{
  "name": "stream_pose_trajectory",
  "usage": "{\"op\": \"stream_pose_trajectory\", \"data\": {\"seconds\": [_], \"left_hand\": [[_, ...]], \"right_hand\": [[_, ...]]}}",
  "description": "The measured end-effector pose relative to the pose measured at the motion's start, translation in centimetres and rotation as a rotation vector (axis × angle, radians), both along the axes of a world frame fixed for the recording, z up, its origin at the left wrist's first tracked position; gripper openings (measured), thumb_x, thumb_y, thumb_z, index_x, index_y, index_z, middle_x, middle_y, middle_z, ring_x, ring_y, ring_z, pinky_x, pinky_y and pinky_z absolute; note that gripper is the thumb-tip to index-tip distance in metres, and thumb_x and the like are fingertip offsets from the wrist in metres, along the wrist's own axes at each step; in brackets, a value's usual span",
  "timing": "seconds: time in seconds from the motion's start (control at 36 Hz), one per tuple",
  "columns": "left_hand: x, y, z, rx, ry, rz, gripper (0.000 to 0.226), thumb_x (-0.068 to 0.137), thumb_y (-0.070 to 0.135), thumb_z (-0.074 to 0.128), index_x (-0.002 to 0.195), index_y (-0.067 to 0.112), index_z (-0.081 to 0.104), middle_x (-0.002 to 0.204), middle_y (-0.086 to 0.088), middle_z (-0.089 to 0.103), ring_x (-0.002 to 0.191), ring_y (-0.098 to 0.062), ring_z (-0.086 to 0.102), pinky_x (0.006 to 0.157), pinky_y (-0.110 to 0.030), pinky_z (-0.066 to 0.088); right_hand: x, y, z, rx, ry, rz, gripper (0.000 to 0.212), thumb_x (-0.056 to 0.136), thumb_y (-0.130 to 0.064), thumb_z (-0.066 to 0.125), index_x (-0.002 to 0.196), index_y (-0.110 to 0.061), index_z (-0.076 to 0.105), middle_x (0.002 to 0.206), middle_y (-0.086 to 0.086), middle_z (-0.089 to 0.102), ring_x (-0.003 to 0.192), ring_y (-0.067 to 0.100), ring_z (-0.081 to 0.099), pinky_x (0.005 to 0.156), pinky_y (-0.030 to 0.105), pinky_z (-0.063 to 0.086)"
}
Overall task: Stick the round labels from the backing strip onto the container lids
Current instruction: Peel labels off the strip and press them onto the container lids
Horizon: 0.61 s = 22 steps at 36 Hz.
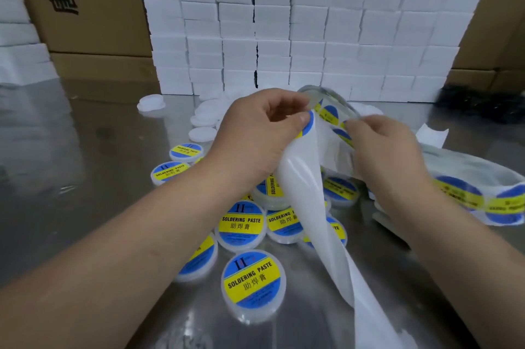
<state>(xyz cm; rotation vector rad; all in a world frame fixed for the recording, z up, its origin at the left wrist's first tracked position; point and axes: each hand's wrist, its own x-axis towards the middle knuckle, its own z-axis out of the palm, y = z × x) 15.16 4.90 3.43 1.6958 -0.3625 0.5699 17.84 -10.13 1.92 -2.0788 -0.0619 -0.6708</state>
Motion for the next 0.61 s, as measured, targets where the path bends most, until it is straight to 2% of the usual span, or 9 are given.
{"op": "stream_pose_trajectory", "data": {"seconds": [0.06,0.11,0.17,0.22,0.33,0.39,0.44,0.56,0.61], "left_hand": [[0.0,0.1,0.1,-0.037,-0.005,0.034,0.021,0.082,0.011,0.066,0.077,0.031,0.065,0.08,0.015,0.069,0.074,0.006,0.062,0.073,-0.011,0.05],[0.1,0.3,0.2,-0.094,-0.008,0.053,0.021,0.082,0.011,0.066,0.076,0.031,0.064,0.079,0.015,0.068,0.073,0.005,0.062,0.073,-0.012,0.05],[0.1,0.3,0.2,-0.121,-0.026,0.05,0.022,0.082,0.01,0.065,0.076,0.031,0.063,0.078,0.016,0.068,0.073,0.005,0.062,0.073,-0.012,0.05],[0.0,0.1,0.1,-0.104,-0.05,0.019,0.023,0.083,0.009,0.065,0.076,0.031,0.063,0.077,0.017,0.068,0.074,0.005,0.062,0.074,-0.011,0.049],[-0.6,-0.7,-0.3,0.025,-0.075,-0.065,0.028,0.083,0.009,0.065,0.081,0.036,0.06,0.08,0.019,0.067,0.083,0.004,0.063,0.084,-0.016,0.049],[-1.0,-1.1,-0.5,0.096,-0.031,-0.14,0.03,0.085,0.01,0.063,0.09,0.039,0.056,0.085,0.02,0.066,0.09,0.003,0.062,0.089,-0.02,0.048],[-1.3,-1.4,-0.9,0.124,0.03,-0.214,0.032,0.09,0.012,0.056,0.104,0.039,0.047,0.093,0.021,0.064,0.095,0.002,0.061,0.09,-0.018,0.046],[-1.5,-1.5,-0.2,-0.067,0.115,-0.292,0.036,0.093,0.007,0.045,0.117,0.031,0.032,0.105,0.009,0.061,0.09,-0.003,0.063,0.074,-0.008,0.048],[-1.2,-1.3,0.5,-0.197,0.168,-0.313,0.035,0.093,0.006,0.042,0.119,0.028,0.032,0.111,0.005,0.059,0.095,-0.009,0.064,0.075,-0.013,0.049]], "right_hand": [[-0.7,0.1,0.3,0.05,-0.121,0.009,0.041,0.082,-0.039,0.043,0.077,-0.001,0.057,0.065,0.016,0.052,0.059,0.018,0.043,0.057,0.036,0.042],[-1.3,0.4,0.5,0.174,-0.091,0.154,0.045,0.079,-0.046,0.041,0.067,-0.006,0.058,0.053,0.004,0.051,0.049,0.012,0.044,0.053,0.031,0.041],[-1.6,1.1,0.5,0.285,0.08,0.305,0.054,0.086,-0.049,0.041,0.053,-0.013,0.063,0.048,0.0,0.059,0.04,0.011,0.048,0.043,0.022,0.04],[-1.5,1.7,0.6,0.355,0.301,0.371,0.069,0.093,-0.051,0.035,0.045,-0.01,0.062,0.049,0.005,0.063,0.038,0.015,0.053,0.041,0.022,0.043],[-1.0,1.4,0.9,0.517,0.498,0.46,0.07,0.092,-0.059,0.028,0.073,-0.004,0.067,0.067,0.011,0.071,0.059,0.022,0.068,0.056,0.027,0.053],[-1.1,0.9,0.8,0.626,0.511,0.545,0.063,0.092,-0.056,0.035,0.092,-0.002,0.069,0.087,0.015,0.073,0.076,0.026,0.07,0.064,0.029,0.056],[-1.6,0.8,0.9,0.738,0.555,0.677,0.05,0.091,-0.046,0.045,0.104,-0.003,0.066,0.091,0.015,0.07,0.078,0.027,0.067,0.066,0.03,0.053],[-1.5,0.9,0.7,0.774,0.517,0.684,0.011,0.086,-0.016,0.054,0.085,-0.01,0.064,0.075,0.012,0.061,0.064,0.026,0.058,0.059,0.029,0.045],[-1.1,1.2,0.4,0.696,0.413,0.57,0.009,0.081,-0.004,0.055,0.081,-0.008,0.063,0.072,0.014,0.061,0.065,0.027,0.058,0.063,0.033,0.046]]}}
